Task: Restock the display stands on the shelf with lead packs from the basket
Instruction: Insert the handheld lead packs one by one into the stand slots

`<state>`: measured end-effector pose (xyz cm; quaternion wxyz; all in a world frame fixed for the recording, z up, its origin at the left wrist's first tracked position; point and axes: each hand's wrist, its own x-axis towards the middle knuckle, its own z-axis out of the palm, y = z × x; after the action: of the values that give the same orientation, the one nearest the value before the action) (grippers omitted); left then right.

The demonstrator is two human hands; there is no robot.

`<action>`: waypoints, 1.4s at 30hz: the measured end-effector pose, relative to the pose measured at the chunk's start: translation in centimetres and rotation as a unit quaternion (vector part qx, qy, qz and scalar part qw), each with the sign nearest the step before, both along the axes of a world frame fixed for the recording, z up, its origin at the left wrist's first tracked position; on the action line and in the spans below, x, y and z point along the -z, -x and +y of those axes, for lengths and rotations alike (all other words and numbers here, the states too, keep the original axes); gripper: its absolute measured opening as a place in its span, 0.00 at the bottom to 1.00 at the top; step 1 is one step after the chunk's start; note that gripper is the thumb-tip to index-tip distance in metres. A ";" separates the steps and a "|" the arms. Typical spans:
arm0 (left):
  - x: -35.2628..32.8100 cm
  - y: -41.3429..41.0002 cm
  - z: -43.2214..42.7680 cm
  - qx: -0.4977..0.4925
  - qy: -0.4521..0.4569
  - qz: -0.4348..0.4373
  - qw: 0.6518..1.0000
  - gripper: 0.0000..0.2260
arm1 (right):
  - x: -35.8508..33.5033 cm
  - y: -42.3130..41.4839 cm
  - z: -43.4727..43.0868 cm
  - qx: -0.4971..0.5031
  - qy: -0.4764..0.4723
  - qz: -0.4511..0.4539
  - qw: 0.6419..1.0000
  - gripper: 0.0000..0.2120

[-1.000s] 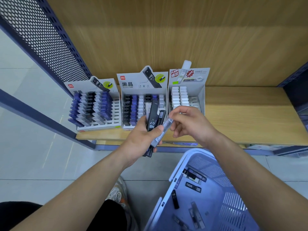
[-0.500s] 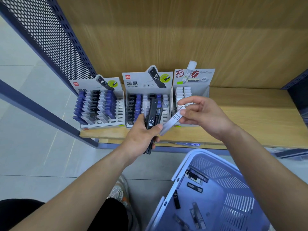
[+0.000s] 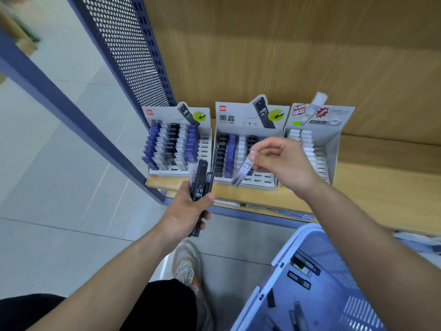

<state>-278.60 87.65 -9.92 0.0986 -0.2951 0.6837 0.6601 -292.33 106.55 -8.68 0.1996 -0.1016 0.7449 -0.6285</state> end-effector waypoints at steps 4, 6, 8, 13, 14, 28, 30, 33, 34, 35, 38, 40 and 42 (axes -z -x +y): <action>0.7 -1.1 -3.8 -0.062 0.008 0.004 0.998 0.09 | 1.6 0.7 -5.8 -0.029 -0.044 0.065 0.997 0.04; 0.8 -1.2 -5.7 -0.098 0.019 0.006 0.995 0.09 | 2.6 1.2 -8.5 -0.048 -0.075 0.110 0.990 0.04; 0.8 -1.2 -7.1 -0.131 0.030 0.001 0.991 0.09 | 3.4 1.6 -10.6 -0.064 -0.108 0.144 0.982 0.03; 0.8 -1.3 -8.6 -0.154 0.029 0.006 0.988 0.08 | 4.5 2.1 -13.3 -0.088 -0.160 0.171 0.968 0.02; 0.7 -1.3 -8.6 -0.153 0.026 0.006 0.988 0.08 | 4.7 2.0 -13.5 -0.092 -0.166 0.174 0.966 0.02; 0.3 -1.1 -8.3 -0.133 0.025 -0.014 0.991 0.07 | 3.6 5.0 -11.1 -0.013 -0.186 0.242 0.952 0.02; 0.3 -0.9 -8.0 -0.129 0.023 -0.011 0.991 0.06 | 3.4 5.8 -11.0 0.009 -0.195 0.267 0.944 0.02; 0.2 -0.6 -7.5 -0.123 0.022 -0.015 0.992 0.07 | 3.8 7.0 -11.7 0.003 -0.226 0.286 0.931 0.04; 0.1 -0.6 -7.4 -0.121 0.023 -0.016 0.992 0.08 | 4.1 7.5 -12.1 -0.003 -0.235 0.287 0.929 0.04; 0.1 -0.5 -7.4 -0.120 0.024 -0.017 0.992 0.08 | 4.5 7.8 -12.5 -0.009 -0.241 0.287 0.927 0.05; -0.1 -0.2 -7.2 -0.119 0.022 -0.016 0.993 0.06 | 5.5 8.5 -13.4 -0.023 -0.253 0.288 0.923 0.05; -0.2 0.1 -7.1 -0.116 0.019 -0.017 0.993 0.05 | 6.0 8.7 -13.9 -0.029 -0.254 0.292 0.922 0.05; -0.2 0.3 -7.0 -0.111 0.016 -0.016 0.994 0.05 | 6.1 8.7 -14.1 -0.029 -0.253 0.290 0.922 0.06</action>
<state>-278.86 80.70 -9.74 0.0307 -0.3810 0.6557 0.6511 -301.01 92.47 -14.82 0.0121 -0.2473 0.9011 -0.3560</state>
